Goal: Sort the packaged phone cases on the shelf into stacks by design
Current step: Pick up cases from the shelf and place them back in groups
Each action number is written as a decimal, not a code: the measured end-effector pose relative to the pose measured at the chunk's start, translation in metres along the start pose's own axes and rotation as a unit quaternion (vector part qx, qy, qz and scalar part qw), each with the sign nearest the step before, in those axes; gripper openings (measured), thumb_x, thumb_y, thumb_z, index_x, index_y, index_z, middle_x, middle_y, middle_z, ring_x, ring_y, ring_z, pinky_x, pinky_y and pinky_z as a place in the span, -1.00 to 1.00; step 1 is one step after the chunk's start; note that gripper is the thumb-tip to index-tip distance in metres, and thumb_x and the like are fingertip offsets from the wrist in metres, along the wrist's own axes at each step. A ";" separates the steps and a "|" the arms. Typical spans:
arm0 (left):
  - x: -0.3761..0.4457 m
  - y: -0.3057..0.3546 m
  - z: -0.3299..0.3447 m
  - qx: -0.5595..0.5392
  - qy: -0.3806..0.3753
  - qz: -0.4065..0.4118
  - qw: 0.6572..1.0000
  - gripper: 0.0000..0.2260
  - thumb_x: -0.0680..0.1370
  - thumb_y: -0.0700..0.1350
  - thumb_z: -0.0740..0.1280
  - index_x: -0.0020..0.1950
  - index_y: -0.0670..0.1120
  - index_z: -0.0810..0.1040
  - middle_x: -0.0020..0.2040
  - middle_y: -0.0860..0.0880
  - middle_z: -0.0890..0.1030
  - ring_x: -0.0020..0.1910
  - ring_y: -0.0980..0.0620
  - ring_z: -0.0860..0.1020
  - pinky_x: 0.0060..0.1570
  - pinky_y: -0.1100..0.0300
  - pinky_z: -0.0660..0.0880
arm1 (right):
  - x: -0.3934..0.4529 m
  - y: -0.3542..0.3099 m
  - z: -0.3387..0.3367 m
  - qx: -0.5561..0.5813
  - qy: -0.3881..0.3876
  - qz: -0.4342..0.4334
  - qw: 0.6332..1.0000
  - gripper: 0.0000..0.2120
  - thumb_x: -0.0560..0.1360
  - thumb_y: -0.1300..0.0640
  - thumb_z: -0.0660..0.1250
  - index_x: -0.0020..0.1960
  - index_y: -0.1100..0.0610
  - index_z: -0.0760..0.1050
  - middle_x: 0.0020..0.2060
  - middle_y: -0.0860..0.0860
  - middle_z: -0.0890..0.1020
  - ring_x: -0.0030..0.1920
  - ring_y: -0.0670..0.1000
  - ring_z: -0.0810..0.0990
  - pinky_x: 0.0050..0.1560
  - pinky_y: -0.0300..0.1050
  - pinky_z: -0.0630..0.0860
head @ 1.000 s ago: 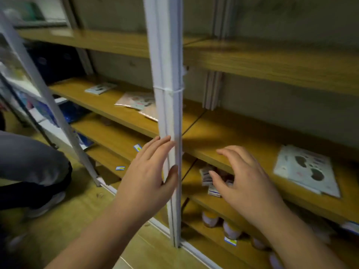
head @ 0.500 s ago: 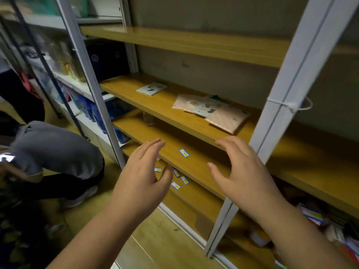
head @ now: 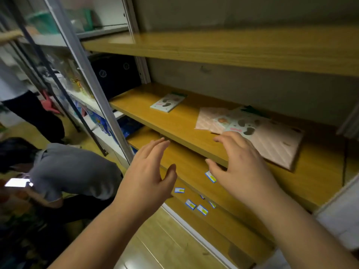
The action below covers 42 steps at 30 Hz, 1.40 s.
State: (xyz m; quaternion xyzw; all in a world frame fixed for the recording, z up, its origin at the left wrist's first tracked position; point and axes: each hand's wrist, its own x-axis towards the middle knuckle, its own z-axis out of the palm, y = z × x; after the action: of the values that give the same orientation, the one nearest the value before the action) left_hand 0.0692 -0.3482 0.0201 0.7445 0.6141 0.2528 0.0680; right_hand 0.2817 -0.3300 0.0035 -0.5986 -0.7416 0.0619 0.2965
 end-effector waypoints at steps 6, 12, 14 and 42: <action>0.061 -0.031 -0.002 0.005 -0.003 -0.014 1.000 -0.45 0.59 0.07 0.28 0.57 0.12 0.21 0.55 0.17 0.27 0.55 0.18 0.12 0.49 0.12 0.18 | 0.067 -0.009 0.028 0.020 -0.012 -0.007 1.000 -0.53 0.51 -0.10 0.35 0.38 -0.02 0.42 0.29 -0.13 0.45 0.32 -0.07 0.39 0.36 -0.09 0.35; 0.104 -0.062 0.006 -0.006 -0.008 -0.020 1.000 -0.45 0.59 0.07 0.27 0.57 0.10 0.22 0.55 0.14 0.27 0.54 0.16 0.14 0.48 0.11 0.20 | 0.106 -0.013 0.053 0.015 -0.031 0.003 0.999 -0.54 0.51 -0.08 0.36 0.37 0.00 0.43 0.28 -0.11 0.46 0.31 -0.06 0.42 0.35 -0.09 0.36; 0.121 -0.073 0.009 -0.013 -0.011 -0.010 1.000 -0.45 0.59 0.07 0.27 0.57 0.10 0.22 0.55 0.14 0.27 0.54 0.16 0.15 0.46 0.12 0.20 | 0.117 -0.012 0.060 0.009 -0.029 0.013 0.999 -0.53 0.51 -0.08 0.36 0.38 0.00 0.42 0.29 -0.11 0.45 0.32 -0.05 0.42 0.37 -0.06 0.38; 0.374 -0.195 0.093 0.156 -0.195 0.059 0.967 -0.14 0.45 0.49 0.11 0.56 -0.05 0.11 0.41 -0.27 0.40 0.38 -0.27 0.37 0.33 -0.11 0.38 | 0.207 -0.053 0.150 -0.101 0.049 0.230 0.967 -0.49 0.53 -0.13 0.31 0.45 -0.08 0.35 0.34 -0.17 0.40 0.38 -0.15 0.30 0.37 -0.21 0.24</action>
State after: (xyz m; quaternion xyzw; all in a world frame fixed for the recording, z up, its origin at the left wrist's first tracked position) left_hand -0.0157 0.0719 -0.0310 0.8156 0.5761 0.0076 0.0540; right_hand 0.1375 -0.1143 -0.0194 -0.7821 -0.5714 0.0236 0.2476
